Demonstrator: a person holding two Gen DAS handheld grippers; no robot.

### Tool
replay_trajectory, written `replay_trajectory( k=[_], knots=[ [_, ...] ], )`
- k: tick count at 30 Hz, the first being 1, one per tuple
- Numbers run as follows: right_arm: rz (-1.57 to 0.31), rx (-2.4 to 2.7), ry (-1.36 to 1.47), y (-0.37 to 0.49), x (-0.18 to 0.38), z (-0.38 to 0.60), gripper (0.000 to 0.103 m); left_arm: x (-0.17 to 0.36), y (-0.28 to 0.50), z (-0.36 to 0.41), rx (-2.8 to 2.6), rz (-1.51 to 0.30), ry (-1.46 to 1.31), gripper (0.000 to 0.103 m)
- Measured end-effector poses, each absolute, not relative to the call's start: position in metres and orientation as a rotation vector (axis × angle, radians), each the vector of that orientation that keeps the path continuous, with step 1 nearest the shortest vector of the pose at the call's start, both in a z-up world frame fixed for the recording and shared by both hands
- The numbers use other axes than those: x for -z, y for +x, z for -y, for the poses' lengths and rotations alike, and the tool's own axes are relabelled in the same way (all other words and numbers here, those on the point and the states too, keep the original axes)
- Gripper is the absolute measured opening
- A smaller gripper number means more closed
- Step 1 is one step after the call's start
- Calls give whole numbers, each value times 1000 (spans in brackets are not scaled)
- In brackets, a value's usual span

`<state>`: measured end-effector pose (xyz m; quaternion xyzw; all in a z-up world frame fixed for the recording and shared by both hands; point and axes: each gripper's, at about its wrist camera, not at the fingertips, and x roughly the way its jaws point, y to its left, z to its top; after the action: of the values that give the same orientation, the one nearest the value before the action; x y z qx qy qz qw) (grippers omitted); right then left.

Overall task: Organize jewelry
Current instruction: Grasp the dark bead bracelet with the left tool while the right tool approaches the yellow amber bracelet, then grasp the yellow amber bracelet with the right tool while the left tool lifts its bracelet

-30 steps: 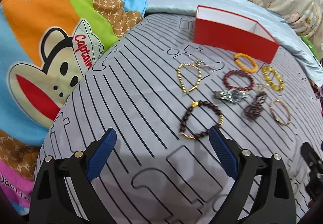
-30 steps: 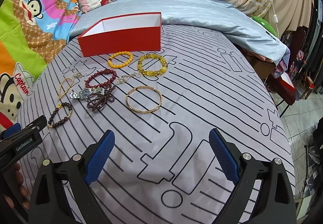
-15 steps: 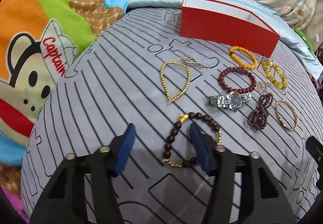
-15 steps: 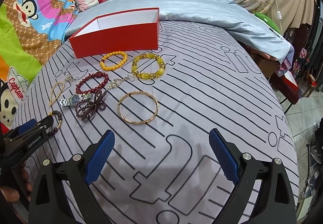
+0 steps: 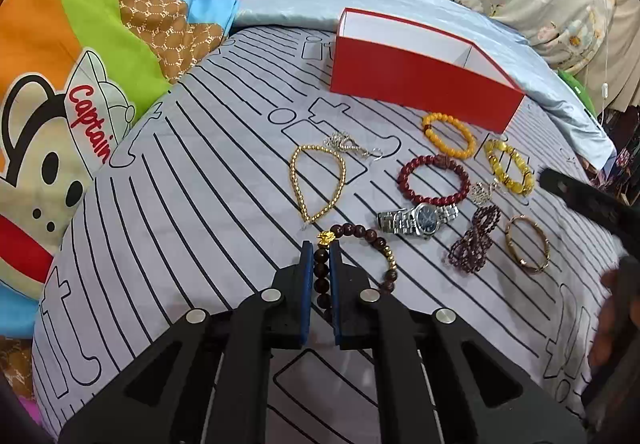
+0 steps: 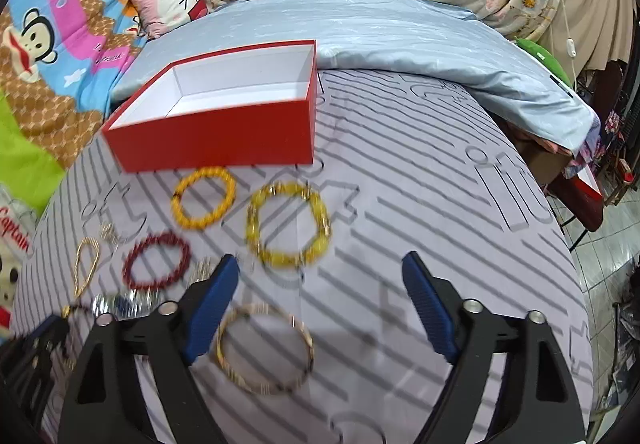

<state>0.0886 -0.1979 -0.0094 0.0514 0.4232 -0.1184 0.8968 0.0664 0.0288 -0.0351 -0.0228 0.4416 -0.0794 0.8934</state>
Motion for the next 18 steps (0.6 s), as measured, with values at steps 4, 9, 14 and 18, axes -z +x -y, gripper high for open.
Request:
replay_trajectory(
  k=[4,9,14,18],
  knots=[
    [-877,256,118,118,13,206,66,32,67,-32,163,-915,-52,8],
    [-915,261,124,145,27,214,48,33,68,-37,152,-920,-54,8],
    [-940,253,115,155,41,216,35,34,70,-39,148,-925,-55,8],
    [-933,234,104,152,41,214,19,36,71,-38,143,-931,-54,8]
  ],
)
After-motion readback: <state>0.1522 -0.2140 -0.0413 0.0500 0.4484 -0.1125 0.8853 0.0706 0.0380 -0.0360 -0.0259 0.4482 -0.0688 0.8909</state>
